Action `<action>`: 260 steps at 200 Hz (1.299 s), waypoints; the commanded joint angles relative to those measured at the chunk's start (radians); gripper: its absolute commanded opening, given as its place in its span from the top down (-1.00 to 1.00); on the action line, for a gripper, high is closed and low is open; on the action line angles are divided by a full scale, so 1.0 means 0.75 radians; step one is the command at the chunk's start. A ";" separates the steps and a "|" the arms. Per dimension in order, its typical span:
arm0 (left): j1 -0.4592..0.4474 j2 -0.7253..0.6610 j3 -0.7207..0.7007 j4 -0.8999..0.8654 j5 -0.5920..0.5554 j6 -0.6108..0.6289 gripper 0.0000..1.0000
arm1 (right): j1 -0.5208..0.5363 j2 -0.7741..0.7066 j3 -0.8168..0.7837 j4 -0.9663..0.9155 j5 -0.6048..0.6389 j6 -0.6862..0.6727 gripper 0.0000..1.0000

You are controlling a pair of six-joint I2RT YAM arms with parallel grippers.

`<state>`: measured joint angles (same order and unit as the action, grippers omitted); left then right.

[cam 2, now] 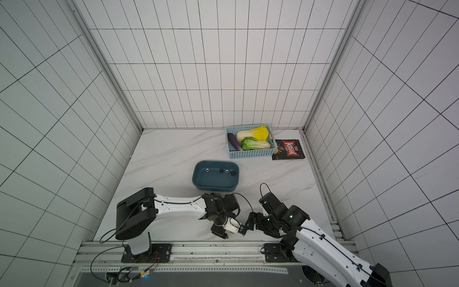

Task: Put the nuts on the desktop into the storage box
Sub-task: Pick up the nut from the center of the board.

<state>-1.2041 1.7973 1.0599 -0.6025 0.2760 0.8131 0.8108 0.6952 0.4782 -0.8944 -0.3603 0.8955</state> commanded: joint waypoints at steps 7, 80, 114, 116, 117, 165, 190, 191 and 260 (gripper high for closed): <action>-0.016 0.020 0.036 0.020 -0.042 -0.016 -0.31 | -0.011 -0.007 -0.028 -0.020 0.026 0.013 -0.99; -0.021 0.047 0.075 0.025 -0.042 -0.054 -0.05 | -0.015 0.001 -0.016 -0.029 0.040 0.017 -0.99; -0.022 0.064 0.103 0.025 -0.010 -0.082 -0.03 | -0.017 0.004 -0.008 -0.052 0.056 0.026 -0.99; -0.021 0.067 0.106 0.027 -0.012 -0.083 -0.03 | -0.017 0.005 -0.007 -0.053 0.058 0.027 -0.99; -0.021 0.066 0.106 0.028 -0.010 -0.082 -0.02 | -0.017 0.003 -0.006 -0.055 0.061 0.026 -0.99; -0.021 0.101 0.133 0.015 -0.016 -0.076 0.33 | -0.021 -0.007 0.015 -0.141 0.141 0.041 -0.99; -0.021 0.097 0.129 0.000 -0.021 -0.064 0.35 | -0.023 -0.020 0.013 -0.142 0.143 0.046 -0.99; -0.021 0.097 0.129 0.000 -0.023 -0.063 0.35 | -0.023 -0.020 0.013 -0.142 0.143 0.047 -0.99; -0.003 0.073 0.126 -0.021 -0.003 -0.064 0.54 | -0.024 -0.046 0.022 -0.131 0.139 0.024 -0.99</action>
<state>-1.2228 1.8500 1.1313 -0.6212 0.2497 0.7887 0.7975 0.6727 0.4786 -0.9520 -0.2600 0.9367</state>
